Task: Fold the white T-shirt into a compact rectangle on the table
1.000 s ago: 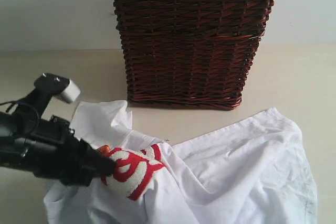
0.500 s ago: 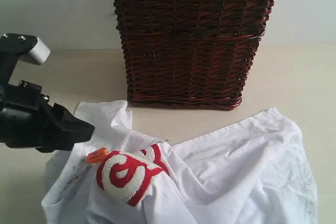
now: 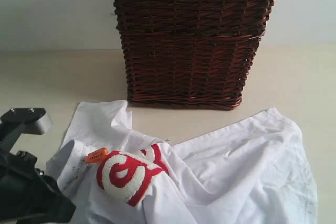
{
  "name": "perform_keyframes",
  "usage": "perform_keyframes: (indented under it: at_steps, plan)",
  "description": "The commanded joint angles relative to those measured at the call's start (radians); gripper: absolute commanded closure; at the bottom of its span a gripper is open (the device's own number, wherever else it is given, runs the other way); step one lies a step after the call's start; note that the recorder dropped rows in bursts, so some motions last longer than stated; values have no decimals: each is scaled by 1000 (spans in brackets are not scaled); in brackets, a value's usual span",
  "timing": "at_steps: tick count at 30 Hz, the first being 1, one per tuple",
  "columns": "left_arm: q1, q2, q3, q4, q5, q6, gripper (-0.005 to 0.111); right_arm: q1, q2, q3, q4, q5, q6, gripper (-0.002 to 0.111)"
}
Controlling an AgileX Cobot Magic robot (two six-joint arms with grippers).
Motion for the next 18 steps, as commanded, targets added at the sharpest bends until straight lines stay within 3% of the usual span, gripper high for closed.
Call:
perform_keyframes:
  at_steps: [1, 3, 8, 18]
  plan:
    - [-2, -44, 102, -37, -68, 6, 79, -6, -7, 5, 1, -5, -2, 99]
    - [-2, -42, 122, -37, -145, 6, 72, -6, -7, 5, 1, -5, -2, 99]
    - [-2, -42, 122, -44, -158, 2, 52, -6, -7, 5, 1, -5, -2, 99]
    - [-2, -42, 126, -14, -191, -70, 57, -6, -7, 5, 1, -5, -2, 99]
